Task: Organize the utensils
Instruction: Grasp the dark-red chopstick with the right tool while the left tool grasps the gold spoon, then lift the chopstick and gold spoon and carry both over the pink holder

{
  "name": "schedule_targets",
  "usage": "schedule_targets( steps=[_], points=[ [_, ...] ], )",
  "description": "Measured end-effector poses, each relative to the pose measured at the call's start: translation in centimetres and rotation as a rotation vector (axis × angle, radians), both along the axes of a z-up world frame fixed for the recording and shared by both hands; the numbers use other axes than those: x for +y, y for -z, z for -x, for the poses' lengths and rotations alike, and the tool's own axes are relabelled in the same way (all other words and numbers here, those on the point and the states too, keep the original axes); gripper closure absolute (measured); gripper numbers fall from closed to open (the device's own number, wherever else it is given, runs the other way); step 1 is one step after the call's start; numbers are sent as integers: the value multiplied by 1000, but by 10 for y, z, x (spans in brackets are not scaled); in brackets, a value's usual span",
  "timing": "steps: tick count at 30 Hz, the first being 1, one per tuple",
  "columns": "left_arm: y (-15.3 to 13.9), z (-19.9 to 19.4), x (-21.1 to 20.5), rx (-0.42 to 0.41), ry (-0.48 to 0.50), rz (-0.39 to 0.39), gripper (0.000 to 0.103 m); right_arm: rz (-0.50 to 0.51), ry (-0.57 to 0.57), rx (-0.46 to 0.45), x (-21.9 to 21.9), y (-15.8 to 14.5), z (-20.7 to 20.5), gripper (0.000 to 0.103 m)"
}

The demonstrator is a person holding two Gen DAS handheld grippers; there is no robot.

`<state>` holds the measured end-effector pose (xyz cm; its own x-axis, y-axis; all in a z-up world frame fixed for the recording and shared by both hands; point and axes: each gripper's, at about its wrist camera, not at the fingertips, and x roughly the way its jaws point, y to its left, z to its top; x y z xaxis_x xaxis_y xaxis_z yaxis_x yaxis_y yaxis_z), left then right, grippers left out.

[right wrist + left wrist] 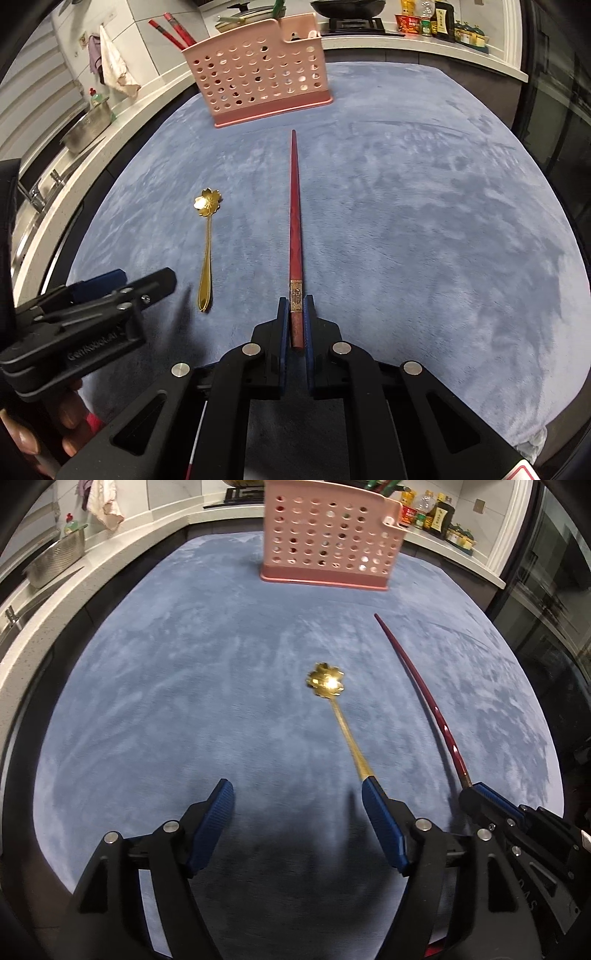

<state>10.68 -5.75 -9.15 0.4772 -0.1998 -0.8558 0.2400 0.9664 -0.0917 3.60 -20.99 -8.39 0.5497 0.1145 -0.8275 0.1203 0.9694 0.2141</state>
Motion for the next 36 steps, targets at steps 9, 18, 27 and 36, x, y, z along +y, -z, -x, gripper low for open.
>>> schedule_targets(
  steps=[9, 18, 27, 36],
  points=[
    [6, 0, -21, 25, 16, 11, 35, -26, 10, -12, -8, -4, 8, 96],
    [15, 2, -31, 18, 29, -38, 57, -60, 11, -6, -13, 0, 9, 96],
    [13, 4, -29, 20, 56, -32, 93, -68, 4, -5, -13, 1, 10, 96],
    [-5, 5, -15, 15, 29, 23, 93, -71, 2, -29, -11, -9, 14, 96]
  ],
)
